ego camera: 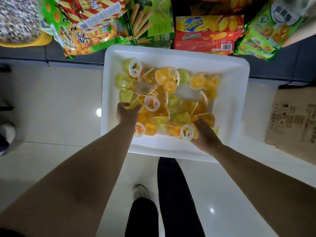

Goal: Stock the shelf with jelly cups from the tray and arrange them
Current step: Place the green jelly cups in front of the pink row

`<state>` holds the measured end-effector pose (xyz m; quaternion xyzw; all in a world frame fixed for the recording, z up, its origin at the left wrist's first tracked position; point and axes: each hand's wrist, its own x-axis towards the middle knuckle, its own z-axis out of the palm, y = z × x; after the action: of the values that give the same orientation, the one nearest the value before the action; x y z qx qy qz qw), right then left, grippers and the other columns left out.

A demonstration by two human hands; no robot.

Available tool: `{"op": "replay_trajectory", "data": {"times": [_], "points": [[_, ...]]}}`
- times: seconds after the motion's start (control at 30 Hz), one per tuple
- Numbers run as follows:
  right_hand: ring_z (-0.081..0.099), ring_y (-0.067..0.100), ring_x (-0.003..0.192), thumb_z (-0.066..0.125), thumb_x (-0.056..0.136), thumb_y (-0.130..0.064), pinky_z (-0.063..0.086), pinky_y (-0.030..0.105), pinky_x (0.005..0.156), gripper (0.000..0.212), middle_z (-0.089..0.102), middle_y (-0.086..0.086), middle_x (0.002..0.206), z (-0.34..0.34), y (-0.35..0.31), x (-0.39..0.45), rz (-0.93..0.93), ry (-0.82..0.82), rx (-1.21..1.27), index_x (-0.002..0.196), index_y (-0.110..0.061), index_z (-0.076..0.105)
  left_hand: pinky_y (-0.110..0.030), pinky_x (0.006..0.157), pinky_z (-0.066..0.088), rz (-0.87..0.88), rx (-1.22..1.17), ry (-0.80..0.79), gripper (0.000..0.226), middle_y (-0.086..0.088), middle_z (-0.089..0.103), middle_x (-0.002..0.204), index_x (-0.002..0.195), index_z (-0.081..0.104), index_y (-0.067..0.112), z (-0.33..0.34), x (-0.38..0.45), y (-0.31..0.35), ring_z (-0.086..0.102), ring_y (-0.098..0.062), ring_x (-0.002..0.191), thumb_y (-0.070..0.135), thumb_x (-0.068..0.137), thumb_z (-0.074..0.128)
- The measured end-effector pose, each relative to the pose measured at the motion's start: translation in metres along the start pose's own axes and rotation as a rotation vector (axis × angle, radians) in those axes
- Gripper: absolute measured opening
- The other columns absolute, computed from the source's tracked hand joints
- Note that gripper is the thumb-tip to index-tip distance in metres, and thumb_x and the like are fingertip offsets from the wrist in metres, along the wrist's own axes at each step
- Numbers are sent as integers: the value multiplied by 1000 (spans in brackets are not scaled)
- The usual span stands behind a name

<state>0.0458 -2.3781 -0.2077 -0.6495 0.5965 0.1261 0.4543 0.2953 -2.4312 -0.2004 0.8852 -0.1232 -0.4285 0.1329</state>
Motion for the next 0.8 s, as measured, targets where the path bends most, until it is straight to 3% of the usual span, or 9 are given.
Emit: {"op": "replay_trajectory", "data": {"times": [0.1, 0.2, 0.37, 0.53, 0.67, 0.8], "points": [[48, 34, 121, 79, 73, -12, 42, 43, 101, 62, 51, 16, 130, 1, 4, 0, -60, 19, -45, 128, -7, 51, -35, 82, 48, -65, -123, 51, 49, -7, 60, 107, 113, 54, 15, 9, -3, -1, 56, -25, 93, 32, 74, 78], [52, 37, 116, 83, 68, -11, 45, 44, 96, 59, 55, 18, 124, 1, 5, -1, -87, 48, -35, 121, -4, 57, -35, 90, 48, -88, -143, 93, 51, -6, 61, 110, 115, 54, 15, 16, -4, 2, 58, -27, 100, 34, 74, 77], [52, 29, 112, 83, 70, -19, 43, 33, 93, 57, 56, 12, 119, 0, -1, 1, -66, 35, 22, 118, -5, 57, -33, 90, 44, -146, -176, 69, 56, -5, 61, 115, 122, 53, 15, 24, -5, 9, 57, -25, 105, 37, 76, 76], [55, 20, 108, 81, 73, -23, 43, 24, 87, 56, 58, 4, 118, -5, -16, 6, 75, 66, 217, 121, -10, 55, -36, 92, 47, -84, -115, 77, 56, -6, 62, 115, 119, 55, 16, 19, -5, 4, 58, -27, 105, 40, 73, 77], [59, 19, 108, 81, 71, -20, 52, 34, 89, 59, 64, 2, 116, -14, -29, 6, 222, 111, 478, 124, -16, 56, -42, 93, 49, -49, -133, 25, 67, -7, 60, 118, 125, 51, 16, -2, -10, 0, 58, -28, 105, 39, 69, 80], [63, 20, 103, 80, 71, -18, 55, 40, 87, 54, 68, 5, 110, -30, -49, -3, 255, 247, 643, 120, -13, 60, -42, 87, 52, 1, -170, -130, 66, -7, 64, 113, 123, 57, 11, -25, -20, 0, 61, -28, 103, 36, 67, 82]]}}
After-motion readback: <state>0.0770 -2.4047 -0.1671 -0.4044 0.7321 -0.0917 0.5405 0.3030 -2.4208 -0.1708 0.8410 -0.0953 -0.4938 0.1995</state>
